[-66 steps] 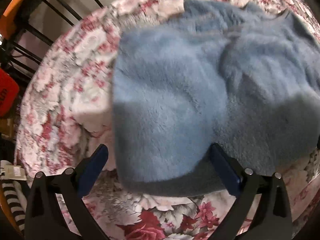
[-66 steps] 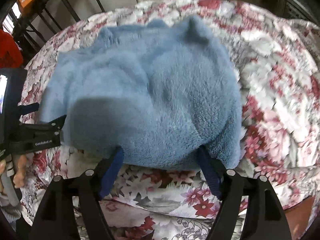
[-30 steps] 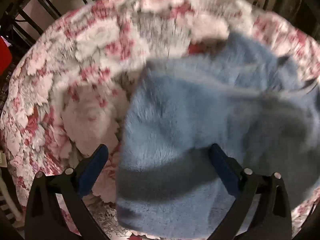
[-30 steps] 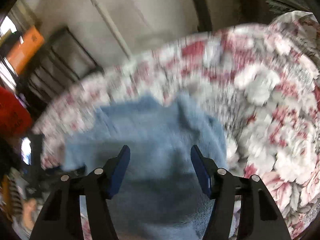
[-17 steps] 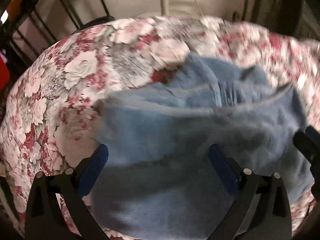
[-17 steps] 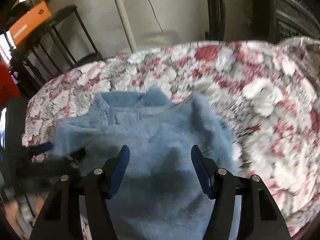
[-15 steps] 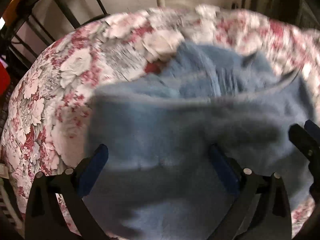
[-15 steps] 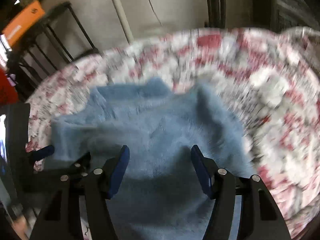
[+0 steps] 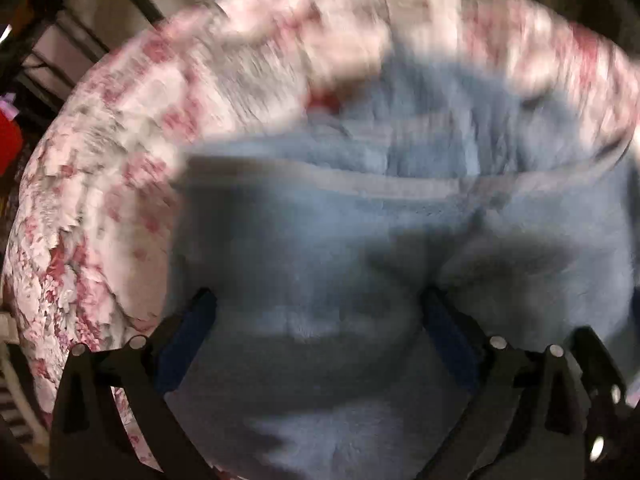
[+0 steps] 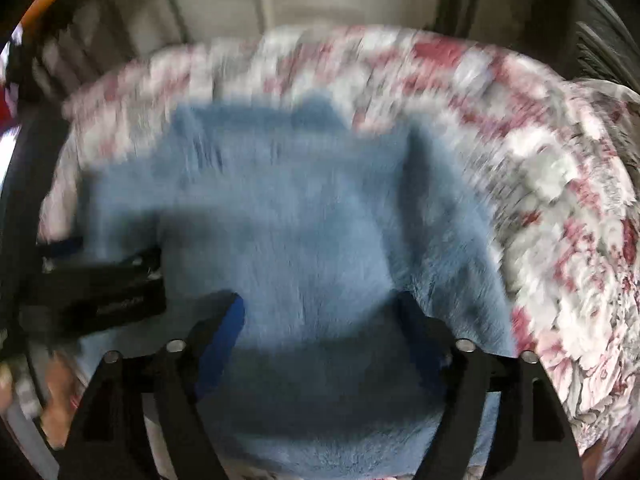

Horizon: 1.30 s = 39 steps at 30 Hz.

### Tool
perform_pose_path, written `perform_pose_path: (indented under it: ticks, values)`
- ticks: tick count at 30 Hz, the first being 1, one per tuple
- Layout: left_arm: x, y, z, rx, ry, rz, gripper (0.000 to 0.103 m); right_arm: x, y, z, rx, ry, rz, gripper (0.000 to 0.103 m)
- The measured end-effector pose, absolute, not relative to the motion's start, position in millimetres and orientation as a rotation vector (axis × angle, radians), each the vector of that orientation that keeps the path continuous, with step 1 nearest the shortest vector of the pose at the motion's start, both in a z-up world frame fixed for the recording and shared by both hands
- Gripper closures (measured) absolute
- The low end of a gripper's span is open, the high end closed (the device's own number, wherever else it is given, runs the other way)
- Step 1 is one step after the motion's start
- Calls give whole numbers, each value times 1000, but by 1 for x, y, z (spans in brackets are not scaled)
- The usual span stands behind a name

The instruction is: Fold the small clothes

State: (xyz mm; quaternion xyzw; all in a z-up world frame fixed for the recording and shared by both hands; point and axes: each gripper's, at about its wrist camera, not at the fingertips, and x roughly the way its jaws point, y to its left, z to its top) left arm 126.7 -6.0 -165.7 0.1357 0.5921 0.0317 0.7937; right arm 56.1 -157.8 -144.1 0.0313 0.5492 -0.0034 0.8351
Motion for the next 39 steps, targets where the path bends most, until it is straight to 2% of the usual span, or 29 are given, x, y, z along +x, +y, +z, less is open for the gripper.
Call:
perform_pose_path:
  ticks: [3,8,16,21,23,28,39]
  values:
    - [119,-15,-151,333,1243,70,5,51,-154,-132,17,1135,-2,22]
    - [100,-20,-114,334,1216,12,5,34,-191,-91,263,1070,14,20]
    - [55,-1,-76,212,1261,-22,5,-28,-245,-70,557,1012,-11,20]
    - [41,-9,-84,250,1267,-11,5,-62,-285,-92,743,984,-12,20]
    - [47,-14,-95,277,1270,2,5,-64,-293,-105,784,997,-6,27]
    - [63,-22,-118,274,1303,24,5,-59,-304,-138,960,1040,39,36]
    - [80,-35,-143,287,1322,18,4,-40,-289,-183,1076,1117,44,35]
